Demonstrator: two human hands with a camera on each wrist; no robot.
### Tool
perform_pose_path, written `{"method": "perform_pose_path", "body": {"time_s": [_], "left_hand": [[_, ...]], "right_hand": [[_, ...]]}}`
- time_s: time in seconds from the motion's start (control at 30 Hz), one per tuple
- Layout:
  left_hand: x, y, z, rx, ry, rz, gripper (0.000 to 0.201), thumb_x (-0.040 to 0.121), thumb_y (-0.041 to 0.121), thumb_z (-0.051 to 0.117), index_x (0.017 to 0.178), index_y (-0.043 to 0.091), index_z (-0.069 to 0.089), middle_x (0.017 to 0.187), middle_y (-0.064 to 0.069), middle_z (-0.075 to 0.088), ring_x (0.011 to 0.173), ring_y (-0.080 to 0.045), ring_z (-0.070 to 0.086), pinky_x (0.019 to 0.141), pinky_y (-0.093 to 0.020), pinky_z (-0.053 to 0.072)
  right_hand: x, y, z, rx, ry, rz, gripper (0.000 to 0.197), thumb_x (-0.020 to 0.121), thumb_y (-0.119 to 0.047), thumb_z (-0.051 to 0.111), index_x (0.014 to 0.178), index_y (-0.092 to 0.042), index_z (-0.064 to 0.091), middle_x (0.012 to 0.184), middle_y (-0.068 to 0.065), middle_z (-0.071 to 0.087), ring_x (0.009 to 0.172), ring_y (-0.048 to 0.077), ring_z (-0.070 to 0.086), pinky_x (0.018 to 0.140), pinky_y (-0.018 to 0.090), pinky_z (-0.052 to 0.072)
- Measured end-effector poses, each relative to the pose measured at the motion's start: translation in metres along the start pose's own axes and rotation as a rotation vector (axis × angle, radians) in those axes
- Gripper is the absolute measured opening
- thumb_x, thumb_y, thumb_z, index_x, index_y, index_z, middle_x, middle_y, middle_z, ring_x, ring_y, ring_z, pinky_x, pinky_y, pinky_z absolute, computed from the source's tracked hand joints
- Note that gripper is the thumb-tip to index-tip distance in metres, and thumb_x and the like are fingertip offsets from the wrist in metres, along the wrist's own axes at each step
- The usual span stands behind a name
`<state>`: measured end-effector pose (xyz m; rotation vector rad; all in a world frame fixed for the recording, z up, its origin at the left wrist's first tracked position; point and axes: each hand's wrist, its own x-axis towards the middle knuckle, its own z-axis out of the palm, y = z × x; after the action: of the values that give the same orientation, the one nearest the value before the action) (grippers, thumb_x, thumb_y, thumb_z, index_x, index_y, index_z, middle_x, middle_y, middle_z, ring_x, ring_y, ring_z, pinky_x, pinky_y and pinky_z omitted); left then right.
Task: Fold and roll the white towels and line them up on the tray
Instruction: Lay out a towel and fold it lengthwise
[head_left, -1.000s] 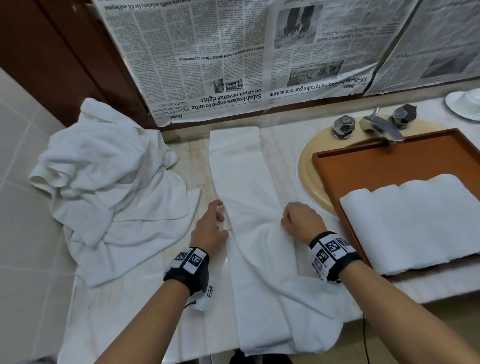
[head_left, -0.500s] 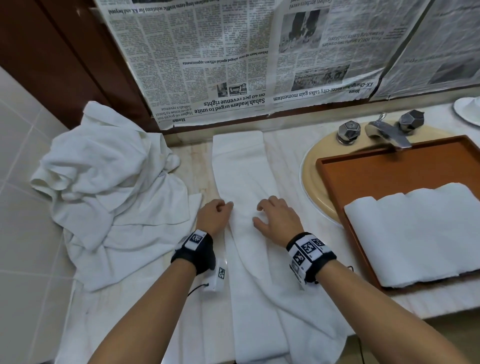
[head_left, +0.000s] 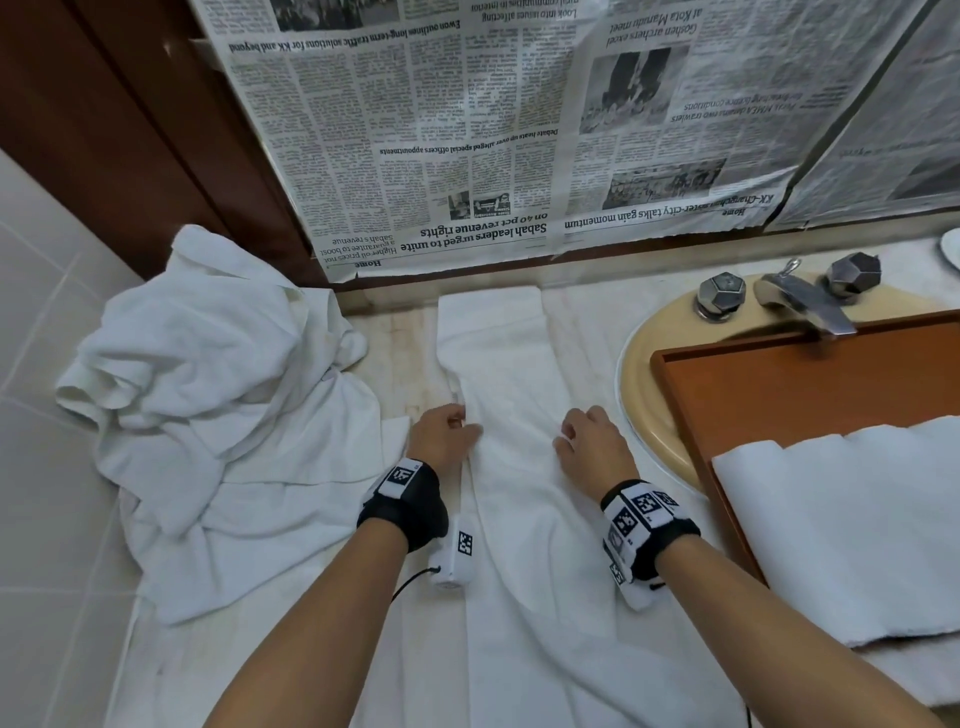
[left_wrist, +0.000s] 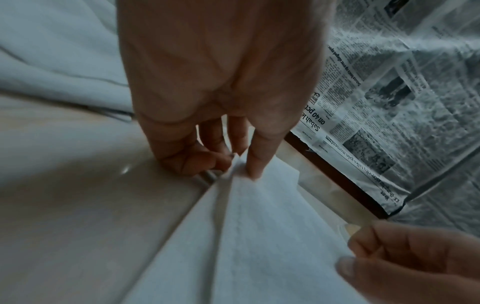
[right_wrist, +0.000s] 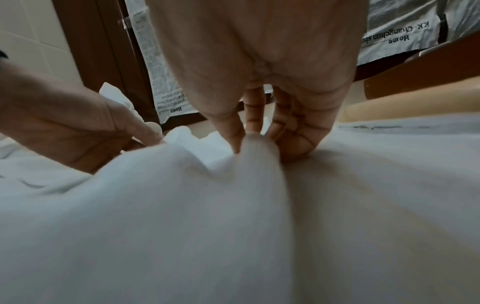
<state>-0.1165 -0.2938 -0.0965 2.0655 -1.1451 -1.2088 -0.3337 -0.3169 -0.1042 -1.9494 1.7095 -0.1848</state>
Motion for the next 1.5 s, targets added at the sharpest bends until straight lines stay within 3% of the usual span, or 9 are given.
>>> {"method": "perform_pose_path", "body": {"time_s": [0.23,0.37,0.57,0.8,0.97,1.07,1.23,1.33,1.5], "left_hand": [[-0.01,-0.017,-0.006,0.042,0.095,-0.108,0.026,0.088,0.042,0.068,0.09,0.016,0.072,0.089,0.003,0.07,0.088,-0.018,0.064,0.078,-0.028,0.047],[-0.012,-0.016,-0.004,0.125,0.098,-0.065,0.03,0.09,0.044,0.064,0.079,0.015,0.063,0.08,0.005,0.063,0.082,-0.017,0.059,0.074,-0.028,0.043],[-0.008,-0.004,-0.006,0.222,0.153,-0.065,0.024,0.091,0.037,0.061,0.072,0.023,0.057,0.08,0.004,0.063,0.082,-0.019,0.058,0.07,-0.025,0.039],[-0.009,-0.002,-0.013,0.212,0.145,-0.104,0.024,0.082,0.015,0.058,0.059,0.014,0.049,0.064,-0.003,0.054,0.063,-0.019,0.049,0.053,-0.024,0.036],[-0.004,-0.012,-0.012,0.125,0.164,-0.085,0.026,0.081,0.029,0.075,0.092,0.014,0.057,0.095,-0.003,0.063,0.08,-0.017,0.057,0.067,-0.025,0.045],[0.008,-0.015,-0.009,0.225,0.273,0.103,0.036,0.088,0.034,0.069,0.112,0.011,0.055,0.112,-0.006,0.056,0.102,-0.026,0.056,0.087,-0.035,0.045],[0.027,-0.012,0.002,0.65,0.212,0.32,0.062,0.101,0.047,0.043,0.155,0.026,0.023,0.163,0.002,0.015,0.145,-0.025,0.02,0.11,-0.048,0.031],[0.039,-0.014,0.005,0.85,0.063,0.268,0.058,0.103,0.055,0.015,0.157,0.04,-0.001,0.164,0.019,-0.009,0.152,-0.019,-0.003,0.117,-0.053,0.015],[0.042,-0.02,0.003,0.852,-0.007,0.219,0.059,0.101,0.06,0.006,0.153,0.044,-0.015,0.158,0.026,-0.024,0.151,-0.02,-0.018,0.119,-0.057,-0.004]], "right_hand": [[-0.004,-0.003,-0.009,-0.051,-0.076,-0.006,0.017,0.086,-0.029,0.056,0.079,-0.019,0.043,0.092,0.0,0.044,0.085,0.022,0.047,0.061,0.031,0.038],[-0.006,-0.017,-0.007,-0.22,0.011,-0.13,0.03,0.085,-0.038,0.06,0.106,-0.018,0.052,0.112,0.002,0.045,0.105,0.024,0.045,0.081,0.038,0.043],[0.015,-0.05,0.004,-0.051,0.037,-0.288,0.029,0.095,-0.032,0.053,0.119,-0.017,0.058,0.123,0.001,0.052,0.115,0.024,0.047,0.091,0.037,0.036],[0.033,-0.041,0.013,-0.072,-0.07,-0.27,0.049,0.101,-0.03,0.041,0.149,-0.021,0.034,0.151,-0.001,0.038,0.134,0.023,0.035,0.103,0.041,0.032],[0.036,-0.034,0.011,-0.094,0.013,-0.292,0.048,0.1,-0.028,0.043,0.147,-0.018,0.038,0.155,0.0,0.033,0.142,0.019,0.028,0.109,0.039,0.023],[0.04,-0.036,0.014,-0.187,-0.034,-0.367,0.054,0.103,-0.033,0.038,0.154,-0.019,0.026,0.162,-0.002,0.019,0.15,0.017,0.015,0.115,0.039,0.017],[0.051,-0.043,0.028,-0.347,-0.18,-0.364,0.059,0.105,-0.047,0.018,0.158,-0.028,0.0,0.164,-0.012,-0.008,0.151,0.015,-0.008,0.121,0.045,0.0],[0.059,-0.031,0.028,-0.399,-0.216,-0.315,0.058,0.103,-0.051,0.01,0.156,-0.034,-0.008,0.162,-0.015,-0.017,0.15,0.015,-0.014,0.121,0.048,-0.004],[0.064,-0.006,0.007,-0.371,-0.179,-0.085,0.058,0.103,-0.049,0.005,0.155,-0.031,-0.013,0.159,-0.015,-0.024,0.149,0.021,-0.021,0.12,0.052,-0.008]]}}
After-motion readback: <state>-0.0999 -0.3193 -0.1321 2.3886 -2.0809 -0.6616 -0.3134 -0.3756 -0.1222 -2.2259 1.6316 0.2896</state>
